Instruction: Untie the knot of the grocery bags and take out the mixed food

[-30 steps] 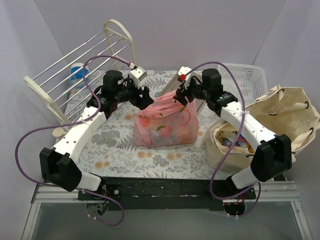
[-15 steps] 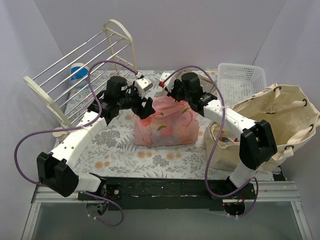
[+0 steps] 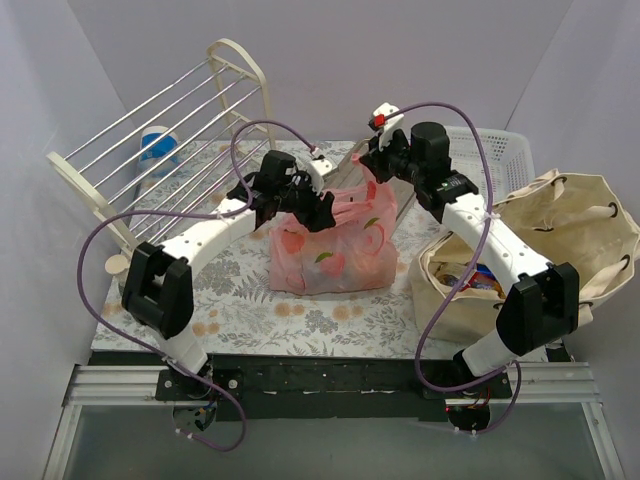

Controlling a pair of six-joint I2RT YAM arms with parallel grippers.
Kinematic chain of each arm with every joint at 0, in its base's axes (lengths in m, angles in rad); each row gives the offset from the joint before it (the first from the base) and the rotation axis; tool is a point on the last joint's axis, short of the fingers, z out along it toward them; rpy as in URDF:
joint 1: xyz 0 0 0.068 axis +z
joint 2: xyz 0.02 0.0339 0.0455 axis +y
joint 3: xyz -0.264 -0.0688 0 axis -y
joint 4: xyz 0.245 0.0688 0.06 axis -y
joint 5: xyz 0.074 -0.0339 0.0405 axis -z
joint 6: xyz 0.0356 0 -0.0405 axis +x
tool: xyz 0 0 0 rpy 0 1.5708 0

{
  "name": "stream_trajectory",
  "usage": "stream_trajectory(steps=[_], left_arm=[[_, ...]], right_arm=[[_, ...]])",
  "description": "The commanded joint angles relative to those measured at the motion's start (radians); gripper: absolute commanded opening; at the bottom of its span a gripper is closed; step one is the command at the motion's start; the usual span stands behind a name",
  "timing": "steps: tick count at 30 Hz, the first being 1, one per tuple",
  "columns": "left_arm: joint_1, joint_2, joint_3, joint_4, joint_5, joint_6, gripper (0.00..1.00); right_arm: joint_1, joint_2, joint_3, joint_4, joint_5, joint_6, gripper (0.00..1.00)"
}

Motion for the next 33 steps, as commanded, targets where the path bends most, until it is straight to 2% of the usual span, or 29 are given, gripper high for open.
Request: stream_trajectory(steps=[1,2,3,4,6,8,9,11,14,17,20,22,23,26,28,29,33], left_arm=[[-0.005,0.067,0.115,-0.013,0.010,-0.003,0.45],[-0.003,0.075,0.144,-0.029,0.009,-0.001,0.41],[-0.003,0.076,0.157,-0.047,0.007,0.002,0.31],[-0.003,0.063,0.163,-0.056,0.008,0.009,0.25],[0.000,0.034,0.174,-0.070,-0.022,0.050,0.00],[0.008,-0.040,0.178,-0.069,-0.089,0.087,0.00],[0.015,-0.072,0.177,-0.037,-0.175,0.112,0.00],[0.060,-0.162,0.166,0.014,-0.229,0.130,0.00],[0.080,-0.221,0.163,0.089,-0.306,0.245,0.00],[0.080,-0.215,0.262,0.143,-0.356,0.279,0.00],[0.080,-0.177,0.430,0.116,-0.405,0.257,0.00],[0.080,-0.193,0.468,0.059,-0.403,0.244,0.00],[0.080,-0.212,0.455,0.027,-0.356,0.259,0.00],[0.080,-0.328,0.265,-0.105,-0.276,0.296,0.00],[0.080,-0.449,0.145,-0.191,-0.239,0.322,0.00],[0.080,-0.491,0.012,-0.199,-0.235,0.310,0.00],[0.078,-0.692,-0.208,-0.326,-0.177,0.293,0.00]], right_arm=[[0.002,-0.041,-0.028,0.010,-0.033,0.055,0.01],[0.002,-0.042,-0.031,0.008,-0.032,0.052,0.01],[0.000,-0.044,-0.030,0.010,-0.030,0.051,0.01],[0.002,-0.042,-0.031,0.008,-0.027,0.049,0.01],[-0.001,-0.033,-0.015,0.043,-0.017,0.063,0.01],[-0.009,-0.012,0.024,0.066,-0.009,0.081,0.01],[-0.009,0.020,0.080,0.077,0.000,0.090,0.01],[-0.011,0.056,0.149,0.108,0.008,0.086,0.01],[-0.032,0.122,0.312,0.119,0.022,0.097,0.01],[-0.063,0.157,0.433,0.117,0.004,0.135,0.01],[-0.076,0.120,0.441,0.074,-0.044,0.126,0.01],[-0.080,0.044,0.376,0.045,-0.075,0.124,0.01],[-0.080,0.010,0.272,0.045,-0.088,0.115,0.01],[-0.080,-0.102,0.078,0.040,-0.119,0.127,0.01],[-0.078,-0.143,0.007,0.027,-0.135,0.141,0.01],[-0.078,-0.154,-0.023,0.027,-0.157,0.161,0.01],[-0.067,-0.196,-0.170,-0.008,-0.208,0.175,0.01]])
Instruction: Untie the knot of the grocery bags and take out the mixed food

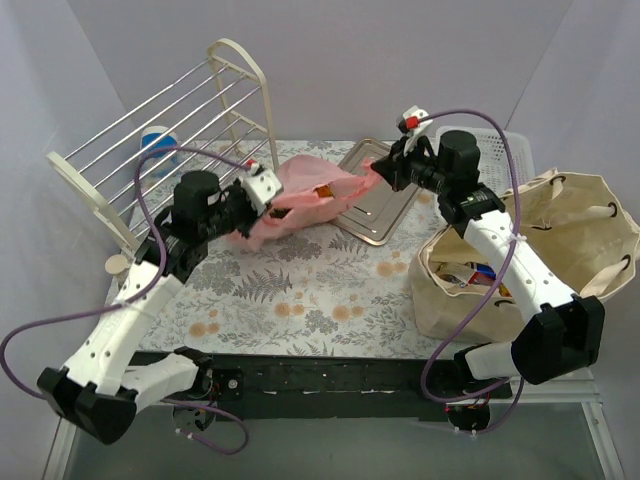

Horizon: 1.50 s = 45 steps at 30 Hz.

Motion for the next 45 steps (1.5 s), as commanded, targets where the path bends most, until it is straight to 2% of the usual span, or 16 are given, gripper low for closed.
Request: stream_trajectory(steps=[1,5,6,7,8,9,11,16,20,24,28,33,37,40,43,45], left_arm=[[-0.004,-0.188,-0.191,-0.218,0.089,0.014,0.00],[-0.007,-0.291,-0.294,-0.301,0.087,-0.001,0.00],[-0.009,-0.294,-0.302,-0.300,0.078,-0.014,0.07],[-0.007,-0.288,-0.298,-0.295,0.057,-0.026,0.19],[-0.009,-0.280,-0.285,-0.289,0.046,-0.047,0.48],[-0.009,-0.248,-0.270,-0.275,0.038,-0.050,0.58],[-0.009,-0.202,-0.172,-0.260,0.020,-0.067,0.73],[-0.010,-0.061,0.047,-0.180,0.023,-0.176,0.86],[-0.022,0.084,0.204,-0.143,0.092,-0.260,0.89],[-0.044,0.177,0.216,-0.058,0.126,-0.319,0.92],[-0.058,0.258,0.252,-0.068,0.126,-0.363,0.92],[-0.059,0.333,0.314,-0.032,0.109,-0.348,0.90],[-0.061,0.336,0.470,0.090,0.095,-0.230,0.92],[-0.059,0.336,0.581,0.007,0.095,-0.178,0.92],[-0.058,0.315,0.635,-0.248,0.145,-0.120,0.87],[-0.059,0.289,0.641,-0.416,0.117,-0.113,0.84]], right_arm=[[0.009,-0.032,-0.126,-0.030,-0.074,0.031,0.01],[0.018,-0.043,-0.189,-0.060,-0.095,0.021,0.01],[0.018,-0.042,-0.190,-0.067,-0.095,0.021,0.01],[0.020,-0.043,-0.183,-0.072,-0.100,0.013,0.01],[0.020,-0.042,-0.175,-0.076,-0.104,0.002,0.01],[0.018,-0.040,-0.163,-0.077,-0.106,-0.019,0.01],[0.018,-0.040,-0.106,-0.061,-0.068,-0.048,0.01],[0.018,0.032,0.062,-0.061,-0.063,-0.075,0.01],[0.035,0.086,0.130,-0.035,-0.072,-0.045,0.01],[0.049,0.110,0.145,-0.021,-0.069,-0.027,0.01],[0.053,0.109,0.130,-0.020,-0.064,-0.027,0.01],[0.053,0.061,0.051,-0.009,-0.035,-0.021,0.01],[0.053,0.040,0.015,-0.011,-0.015,-0.028,0.01],[0.053,0.038,0.000,-0.008,0.002,-0.030,0.01],[0.053,0.037,-0.006,0.023,0.018,-0.028,0.01],[0.052,0.043,-0.002,0.028,0.025,-0.033,0.01]])
